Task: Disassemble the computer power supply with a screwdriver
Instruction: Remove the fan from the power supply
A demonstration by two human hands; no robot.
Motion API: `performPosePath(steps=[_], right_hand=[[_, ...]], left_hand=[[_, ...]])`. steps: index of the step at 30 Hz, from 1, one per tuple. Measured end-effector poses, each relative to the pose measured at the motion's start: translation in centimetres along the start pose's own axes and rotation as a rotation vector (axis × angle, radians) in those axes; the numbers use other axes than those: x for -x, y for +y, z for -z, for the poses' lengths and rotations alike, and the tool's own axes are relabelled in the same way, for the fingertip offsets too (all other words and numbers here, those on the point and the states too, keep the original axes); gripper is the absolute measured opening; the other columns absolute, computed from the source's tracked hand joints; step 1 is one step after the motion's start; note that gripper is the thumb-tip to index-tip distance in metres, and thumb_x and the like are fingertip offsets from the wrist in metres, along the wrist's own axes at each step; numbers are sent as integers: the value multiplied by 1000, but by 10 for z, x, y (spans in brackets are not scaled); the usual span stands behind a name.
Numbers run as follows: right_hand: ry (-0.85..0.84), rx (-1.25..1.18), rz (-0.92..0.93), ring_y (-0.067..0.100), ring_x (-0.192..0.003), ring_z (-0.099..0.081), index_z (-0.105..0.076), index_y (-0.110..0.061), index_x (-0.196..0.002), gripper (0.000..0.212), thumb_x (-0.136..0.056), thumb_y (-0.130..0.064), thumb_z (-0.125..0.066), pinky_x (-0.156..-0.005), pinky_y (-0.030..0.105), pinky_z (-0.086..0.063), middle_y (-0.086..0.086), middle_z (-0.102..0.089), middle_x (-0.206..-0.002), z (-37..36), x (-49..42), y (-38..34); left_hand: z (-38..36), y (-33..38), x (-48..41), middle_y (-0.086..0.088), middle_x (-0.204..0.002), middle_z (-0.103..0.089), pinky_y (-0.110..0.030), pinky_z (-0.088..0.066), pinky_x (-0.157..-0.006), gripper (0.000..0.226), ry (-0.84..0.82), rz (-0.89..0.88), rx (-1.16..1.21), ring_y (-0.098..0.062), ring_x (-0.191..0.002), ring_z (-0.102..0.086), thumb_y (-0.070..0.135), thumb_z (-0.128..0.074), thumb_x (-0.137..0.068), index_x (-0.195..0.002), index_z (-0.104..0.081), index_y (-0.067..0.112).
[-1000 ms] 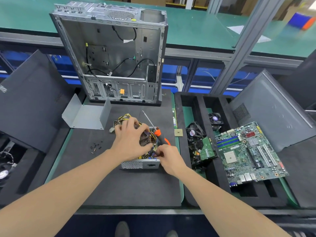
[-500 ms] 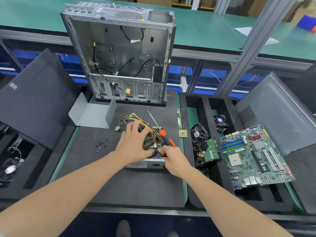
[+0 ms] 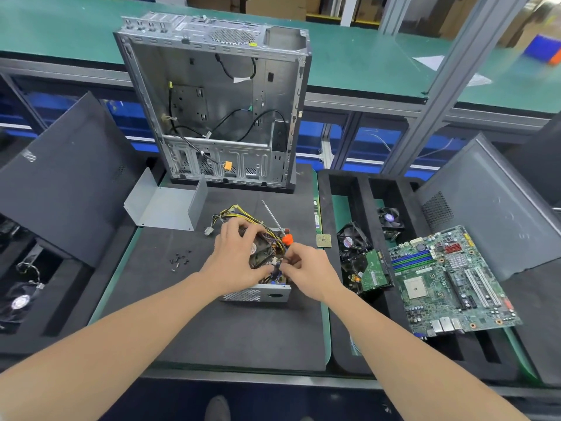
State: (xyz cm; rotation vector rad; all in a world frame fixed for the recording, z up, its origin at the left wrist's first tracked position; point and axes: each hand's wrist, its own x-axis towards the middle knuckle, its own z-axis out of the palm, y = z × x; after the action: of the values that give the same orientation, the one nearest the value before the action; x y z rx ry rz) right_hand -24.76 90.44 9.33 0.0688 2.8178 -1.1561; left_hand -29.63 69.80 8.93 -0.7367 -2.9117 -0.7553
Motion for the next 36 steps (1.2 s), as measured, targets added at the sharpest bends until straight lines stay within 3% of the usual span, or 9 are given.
performPosePath(steps=[5,9,14,19,21,25,28,33,36], right_hand=[[17,-111,40,10,-71,-71,-68,-20,-89,5,-90,-21,-73,-77,37,-61,-7,-73,-79,8,-1,-6],[28,-188,108,19,-74,-70,-69,-20,-89,5,-88,-20,-74,-76,45,-61,-2,-73,-78,18,-2,-14],[35,-172,221,10,-70,-67,-69,-26,-87,6,-88,-28,-74,-70,25,-54,-7,-73,-75,26,-10,-36],[30,-159,318,2,-70,-59,-70,-26,-94,8,-90,-31,-74,-66,9,-43,-9,-70,-76,17,-31,-79],[24,-203,334,2,-71,-61,-69,-26,-99,11,-90,-30,-75,-67,9,-45,-9,-70,-79,9,-43,-101],[57,-279,308,7,-72,-62,-66,-22,-97,11,-90,-22,-75,-70,18,-53,-6,-70,-84,-17,-74,-145],[94,-263,285,7,-70,-57,-68,-14,-96,9,-91,-15,-74,-69,13,-49,-4,-69,-86,-39,-103,-172],[123,-163,171,8,-71,-59,-71,-15,-91,4,-90,-15,-74,-70,16,-48,-4,-69,-83,-75,-144,-195],[138,-138,106,9,-71,-62,-71,-14,-89,4,-88,-16,-75,-72,21,-49,-4,-71,-81,-91,-160,-196]], left_hand=[[11,1,4,5,-125,-39,-44,-39,-109,69,20,34,82,-22,-123,-44,56,-72,-70,-131,-50,32],[27,7,5,7,-121,-42,-43,-41,-109,72,26,77,171,-18,-117,-42,58,-70,-62,-125,-48,31],[61,1,6,7,-122,-41,-39,-45,-105,76,79,71,150,-17,-117,-42,50,-75,-60,-128,-46,30],[105,-24,-3,3,-119,-45,-42,-46,-100,70,150,76,44,-19,-110,-45,30,-87,-62,-122,-52,25],[124,-40,-10,5,-118,-44,-42,-44,-100,70,160,95,-16,-20,-109,-45,27,-88,-61,-121,-53,24],[158,-87,-31,2,-119,-43,-45,-43,-95,68,97,151,-134,-25,-108,-45,24,-84,-61,-119,-49,25],[171,-127,-49,0,-117,-43,-43,-40,-90,68,-4,181,-194,-25,-103,-46,25,-86,-61,-114,-44,28],[166,-178,-77,1,-114,-42,-38,-37,-85,69,-136,126,-251,-19,-87,-41,27,-88,-60,-109,-39,29],[155,-196,-96,2,-113,-43,-39,-38,-89,70,-217,69,-301,-19,-91,-45,32,-90,-60,-109,-39,28]])
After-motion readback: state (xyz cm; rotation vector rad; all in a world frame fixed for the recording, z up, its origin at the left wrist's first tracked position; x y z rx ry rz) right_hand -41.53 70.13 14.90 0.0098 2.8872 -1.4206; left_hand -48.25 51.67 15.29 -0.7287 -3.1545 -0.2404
